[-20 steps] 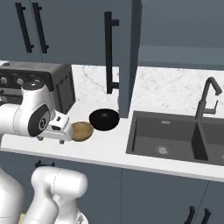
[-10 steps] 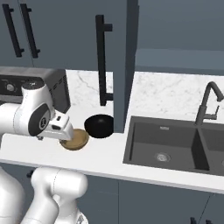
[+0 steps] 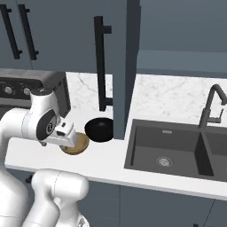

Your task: Pick up the bowls on the counter and stack them on top of one another in the open cabinet. Place the smaller bowl on top of the larger bowl.

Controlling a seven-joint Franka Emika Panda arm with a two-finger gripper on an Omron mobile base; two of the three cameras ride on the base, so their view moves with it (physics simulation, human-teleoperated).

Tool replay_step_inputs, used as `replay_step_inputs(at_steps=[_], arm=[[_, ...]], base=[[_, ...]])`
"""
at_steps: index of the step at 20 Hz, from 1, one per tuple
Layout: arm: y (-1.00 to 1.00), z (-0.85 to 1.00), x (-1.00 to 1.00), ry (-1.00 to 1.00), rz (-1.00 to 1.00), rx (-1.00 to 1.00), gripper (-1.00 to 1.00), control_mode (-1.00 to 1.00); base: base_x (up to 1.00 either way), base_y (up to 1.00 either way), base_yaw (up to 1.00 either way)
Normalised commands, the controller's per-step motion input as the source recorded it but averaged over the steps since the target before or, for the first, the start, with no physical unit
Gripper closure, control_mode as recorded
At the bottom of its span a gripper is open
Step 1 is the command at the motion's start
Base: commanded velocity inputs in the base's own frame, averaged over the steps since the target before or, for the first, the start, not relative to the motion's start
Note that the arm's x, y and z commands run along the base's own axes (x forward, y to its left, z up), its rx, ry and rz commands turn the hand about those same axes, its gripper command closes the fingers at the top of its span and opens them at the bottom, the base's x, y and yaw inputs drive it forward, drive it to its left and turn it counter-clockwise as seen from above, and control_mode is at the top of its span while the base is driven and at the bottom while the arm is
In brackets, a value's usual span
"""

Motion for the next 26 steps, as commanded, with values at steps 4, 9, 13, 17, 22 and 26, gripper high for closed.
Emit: replay_step_inputs(at_steps=[4,9,13,17,22,26], arm=[[0.00,-0.71,0.45,0.04,-0.05,0.07,-1.00,-1.00],[0.00,-0.16,0.50,0.00,-0.04,0.02,-1.00,-1.00],[0.00,0.00,0.84,0.01,0.00,0.00,-1.00,-1.00],[0.00,-0.03,0.64,0.05,0.00,-0.01,-1.00,-1.00],[0.00,-0.34,0.46,0.01,0.00,-0.08,-1.00,-1.00],[-0.02,-0.42,0.00,0.09,-0.05,-0.08,-1.00,-1.00]], base=[[0.00,0.00,0.00],[0.00,0.00,0.00],[0.00,0.00,0.00],[0.00,0.00,0.00],[0.00,0.00,0.00],[0.00,0.00,0.00]])
